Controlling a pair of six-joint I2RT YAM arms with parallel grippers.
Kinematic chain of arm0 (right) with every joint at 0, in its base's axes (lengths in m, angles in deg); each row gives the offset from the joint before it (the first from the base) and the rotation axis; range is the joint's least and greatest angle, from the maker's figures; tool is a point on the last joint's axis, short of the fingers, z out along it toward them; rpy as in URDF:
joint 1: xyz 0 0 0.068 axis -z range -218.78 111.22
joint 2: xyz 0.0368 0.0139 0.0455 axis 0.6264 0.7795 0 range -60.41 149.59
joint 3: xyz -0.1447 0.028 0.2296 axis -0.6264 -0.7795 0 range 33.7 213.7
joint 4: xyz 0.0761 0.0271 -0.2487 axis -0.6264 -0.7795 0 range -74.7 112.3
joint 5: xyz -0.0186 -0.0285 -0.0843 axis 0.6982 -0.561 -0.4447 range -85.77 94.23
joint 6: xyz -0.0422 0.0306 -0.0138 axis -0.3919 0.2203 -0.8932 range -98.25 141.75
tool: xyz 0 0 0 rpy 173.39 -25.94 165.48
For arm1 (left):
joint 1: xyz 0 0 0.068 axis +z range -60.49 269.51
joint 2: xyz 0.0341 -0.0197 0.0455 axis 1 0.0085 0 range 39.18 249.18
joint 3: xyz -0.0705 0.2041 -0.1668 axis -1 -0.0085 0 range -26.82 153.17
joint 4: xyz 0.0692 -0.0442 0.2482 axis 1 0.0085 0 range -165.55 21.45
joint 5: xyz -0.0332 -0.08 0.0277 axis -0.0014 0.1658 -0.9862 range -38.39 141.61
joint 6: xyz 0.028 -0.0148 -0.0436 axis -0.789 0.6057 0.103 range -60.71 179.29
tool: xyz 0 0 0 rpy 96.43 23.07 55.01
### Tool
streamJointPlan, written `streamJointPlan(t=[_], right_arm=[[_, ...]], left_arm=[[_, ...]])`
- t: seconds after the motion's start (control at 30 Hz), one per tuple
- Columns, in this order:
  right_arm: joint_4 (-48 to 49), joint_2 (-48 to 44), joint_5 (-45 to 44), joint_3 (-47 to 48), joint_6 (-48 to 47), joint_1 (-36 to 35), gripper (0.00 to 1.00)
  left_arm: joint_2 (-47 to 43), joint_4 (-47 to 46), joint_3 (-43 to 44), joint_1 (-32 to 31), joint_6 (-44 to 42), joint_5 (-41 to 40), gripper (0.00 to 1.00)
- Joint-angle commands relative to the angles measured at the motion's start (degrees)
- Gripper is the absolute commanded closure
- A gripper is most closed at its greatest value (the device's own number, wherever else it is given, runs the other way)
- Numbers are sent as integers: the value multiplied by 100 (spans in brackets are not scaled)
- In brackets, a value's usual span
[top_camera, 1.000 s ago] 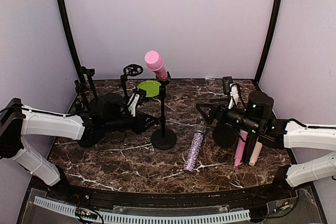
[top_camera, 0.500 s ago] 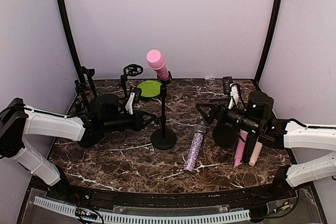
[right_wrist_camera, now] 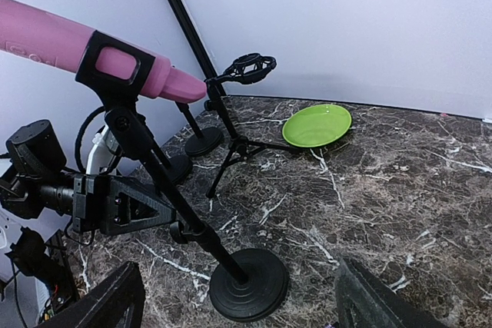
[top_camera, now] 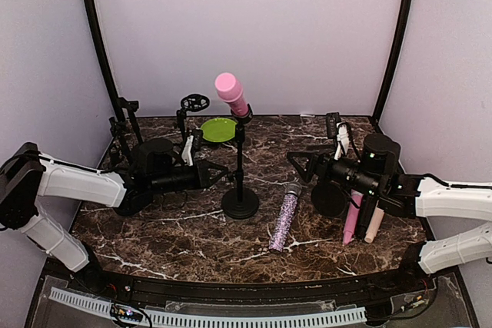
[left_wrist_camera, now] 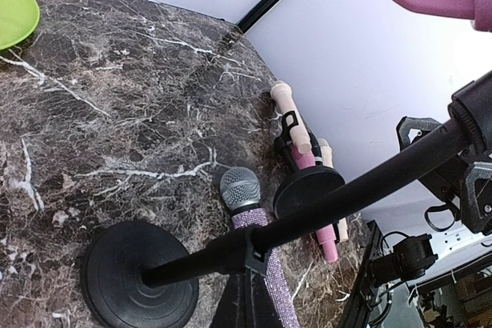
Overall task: Remove the microphone from the stand
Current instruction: Unscrew the knob on the microphone stand.
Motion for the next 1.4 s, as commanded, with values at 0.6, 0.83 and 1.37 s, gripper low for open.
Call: streamJointPlan(t=[0.6, 0.83, 1.37], right_arm=[[151, 17, 7, -3, 39, -42, 14], [173, 117, 66, 31, 71, -53, 14], [44, -16, 5, 41, 19, -58, 13]], left_arm=[[-436, 835, 223, -8, -971, 345, 75], [-333, 789, 340, -5, -1001, 454, 61], [67, 845, 446, 0, -541, -4, 68]])
